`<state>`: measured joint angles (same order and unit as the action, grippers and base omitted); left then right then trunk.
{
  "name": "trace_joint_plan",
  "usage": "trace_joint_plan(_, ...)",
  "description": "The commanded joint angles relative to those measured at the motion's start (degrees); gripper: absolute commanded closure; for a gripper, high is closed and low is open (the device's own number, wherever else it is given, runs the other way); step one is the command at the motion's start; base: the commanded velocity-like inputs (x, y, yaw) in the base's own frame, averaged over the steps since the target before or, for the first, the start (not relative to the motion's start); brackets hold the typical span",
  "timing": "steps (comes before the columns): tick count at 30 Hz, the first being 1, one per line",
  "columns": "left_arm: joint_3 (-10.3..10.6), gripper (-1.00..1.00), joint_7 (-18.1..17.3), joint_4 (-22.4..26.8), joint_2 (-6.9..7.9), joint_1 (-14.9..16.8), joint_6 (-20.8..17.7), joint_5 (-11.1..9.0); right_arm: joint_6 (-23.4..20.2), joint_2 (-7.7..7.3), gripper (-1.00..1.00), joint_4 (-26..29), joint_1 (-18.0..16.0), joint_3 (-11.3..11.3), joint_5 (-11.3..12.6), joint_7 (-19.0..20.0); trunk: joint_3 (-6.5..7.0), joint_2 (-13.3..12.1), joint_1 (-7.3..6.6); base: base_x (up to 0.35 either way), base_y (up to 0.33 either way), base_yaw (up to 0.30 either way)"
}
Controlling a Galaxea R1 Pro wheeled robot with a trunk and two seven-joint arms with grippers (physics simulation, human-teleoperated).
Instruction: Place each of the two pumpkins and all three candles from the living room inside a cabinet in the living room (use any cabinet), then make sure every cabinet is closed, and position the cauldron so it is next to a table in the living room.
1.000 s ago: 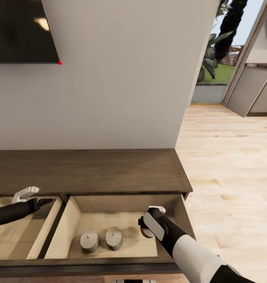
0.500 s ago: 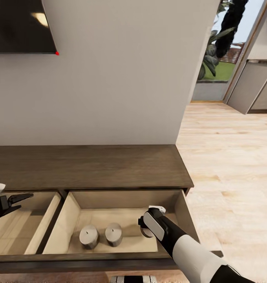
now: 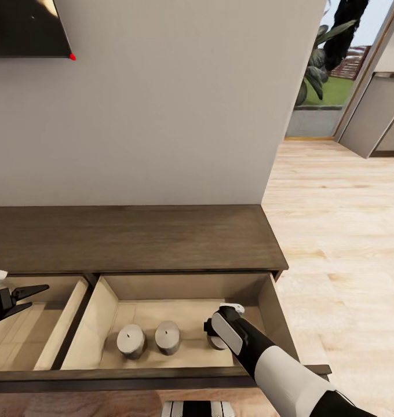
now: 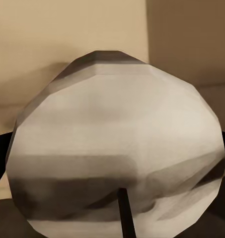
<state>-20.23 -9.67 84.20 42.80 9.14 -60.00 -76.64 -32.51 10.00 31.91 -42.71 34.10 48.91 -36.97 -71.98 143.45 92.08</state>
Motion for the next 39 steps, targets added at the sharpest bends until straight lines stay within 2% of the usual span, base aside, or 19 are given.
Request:
trace_joint_plan(1,0.0,-1.0,0.0,0.02,0.0,0.0,0.0,0.0,0.17,0.0,1.0,0.0,0.0,0.0,0.22,-0.03,0.0,0.0,0.0,0.0,0.0,0.0)
trace_joint_plan(8,0.0,-1.0,0.0,0.0,0.0,0.0,0.0,-0.09,0.17,0.0,1.0,0.0,0.0,0.0,0.22,-0.03,0.0,0.0,0.0,0.0,0.0,0.0)
trace_joint_plan(9,-0.03,-1.0,0.0,0.0,0.0,0.0,0.0,-0.09,0.2,0.0,-1.0,0.0,0.0,0.0,0.22,-0.03,0.0,0.0,0.0,0.0,0.0,0.0)
trace_joint_plan(17,-0.04,-1.0,-0.03,0.0,0.0,0.0,0.0,-0.09,0.19,0.0,-1.0,0.0,0.0,0.0,0.22,-0.03,0.0,0.0,0.0,0.0,0.0,0.0)
trace_joint_plan(24,-0.07,-1.0,-0.01,0.0,0.05,0.0,0.0,-0.09,0.27,0.0,-1.0,-0.01,0.0,0.0,0.22,-0.03,1.55,-0.09,-0.18,0.0,0.0,0.0)
trace_joint_plan(31,-0.07,-1.0,-0.02,0.0,0.06,0.0,0.0,-0.09,0.63,0.0,-1.0,0.0,0.0,0.0,0.2,0.05,1.55,-0.09,-0.18,0.0,0.0,0.0)
trace_joint_plan(39,-0.07,-1.0,-0.01,0.0,0.05,0.0,0.0,-0.09,6.46,0.0,-1.0,-1.19,0.0,1.23,-0.82,0.14,1.55,-0.09,-0.18,0.0,0.0,0.0)
